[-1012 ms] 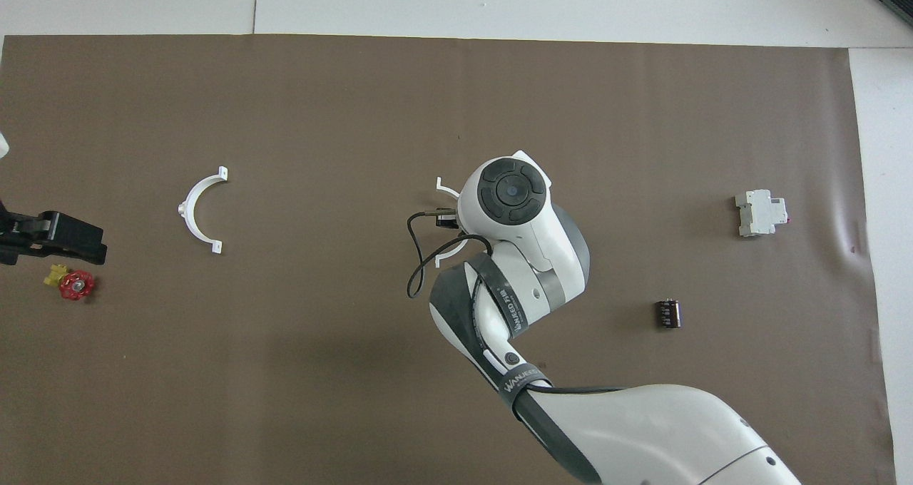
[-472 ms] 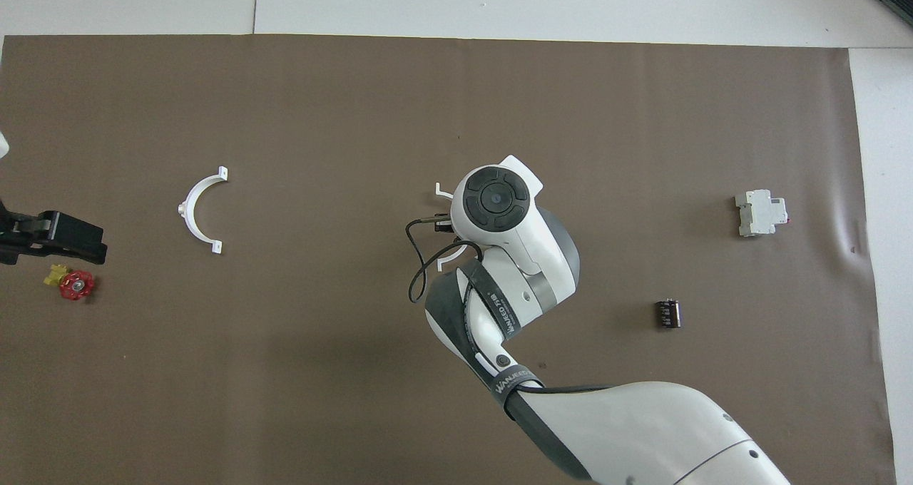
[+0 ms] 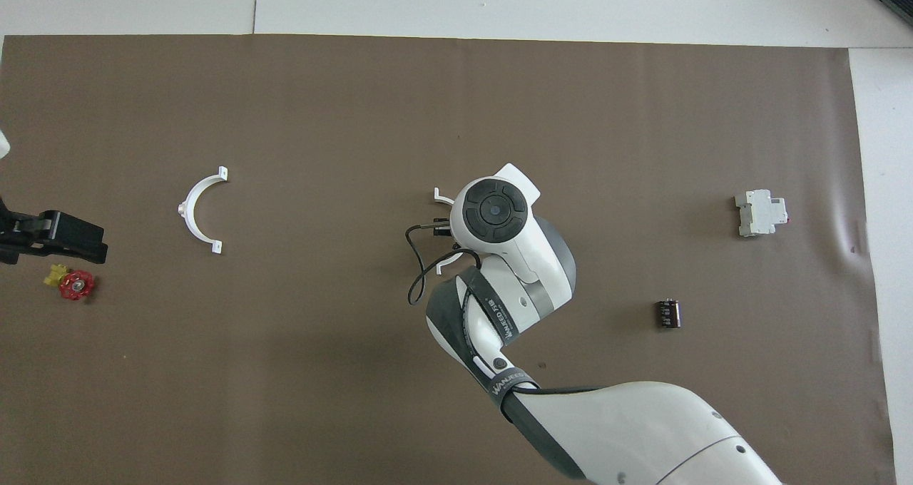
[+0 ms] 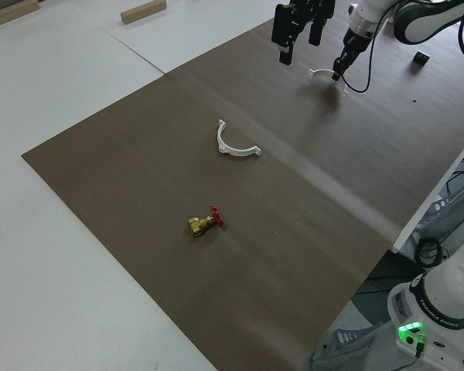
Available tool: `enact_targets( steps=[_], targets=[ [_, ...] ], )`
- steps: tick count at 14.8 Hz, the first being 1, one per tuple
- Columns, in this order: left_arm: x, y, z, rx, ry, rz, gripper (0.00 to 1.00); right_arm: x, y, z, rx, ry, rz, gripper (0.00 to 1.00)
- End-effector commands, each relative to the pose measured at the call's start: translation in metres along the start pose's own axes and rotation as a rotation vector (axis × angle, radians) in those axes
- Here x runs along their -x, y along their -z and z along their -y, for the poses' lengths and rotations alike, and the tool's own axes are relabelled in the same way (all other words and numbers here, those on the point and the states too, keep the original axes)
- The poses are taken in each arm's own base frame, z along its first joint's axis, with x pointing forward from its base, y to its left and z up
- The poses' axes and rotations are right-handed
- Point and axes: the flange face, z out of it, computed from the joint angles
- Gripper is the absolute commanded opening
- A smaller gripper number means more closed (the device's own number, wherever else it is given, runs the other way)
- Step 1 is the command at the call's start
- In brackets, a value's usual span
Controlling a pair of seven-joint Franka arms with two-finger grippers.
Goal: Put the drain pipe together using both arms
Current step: 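Carry the white clamp half with the right gripper toward the table center, then release the clamp half and withdraw the right gripper while the left gripper reaches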
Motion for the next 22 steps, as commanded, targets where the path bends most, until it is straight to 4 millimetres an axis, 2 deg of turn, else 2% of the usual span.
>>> enact_targets(
  steps=[1,4,6,10,14,18,21,22],
  targets=[
    [0.000,-0.002,-0.001,0.012,0.010,-0.010,1.00,0.000,0.002,0.002,-0.003,-0.030,-0.026,1.00],
    [0.000,-0.002,-0.001,0.012,0.012,-0.010,1.00,-0.006,0.019,-0.002,-0.006,-0.045,-0.028,1.00],
    [0.000,-0.003,-0.001,0.012,0.010,-0.008,1.00,-0.020,0.054,-0.021,-0.018,-0.076,-0.051,1.00],
    [-0.009,-0.011,0.002,0.013,0.007,-0.011,1.00,-0.054,0.116,-0.098,-0.026,-0.135,-0.077,1.00],
    [-0.025,-0.041,0.009,0.013,0.027,-0.034,1.00,-0.072,0.164,-0.201,0.001,-0.076,-0.041,1.00],
    [-0.046,-0.071,0.011,0.012,0.034,-0.032,1.00,-0.072,0.209,-0.295,0.011,-0.087,-0.024,1.00],
    [-0.058,-0.094,0.015,0.012,0.046,-0.043,1.00,-0.059,0.249,-0.349,0.011,-0.123,-0.016,1.00],
    [-0.067,-0.105,0.016,0.012,0.051,-0.043,1.00,-0.053,0.261,-0.361,0.009,-0.143,-0.012,1.00]
  ],
)
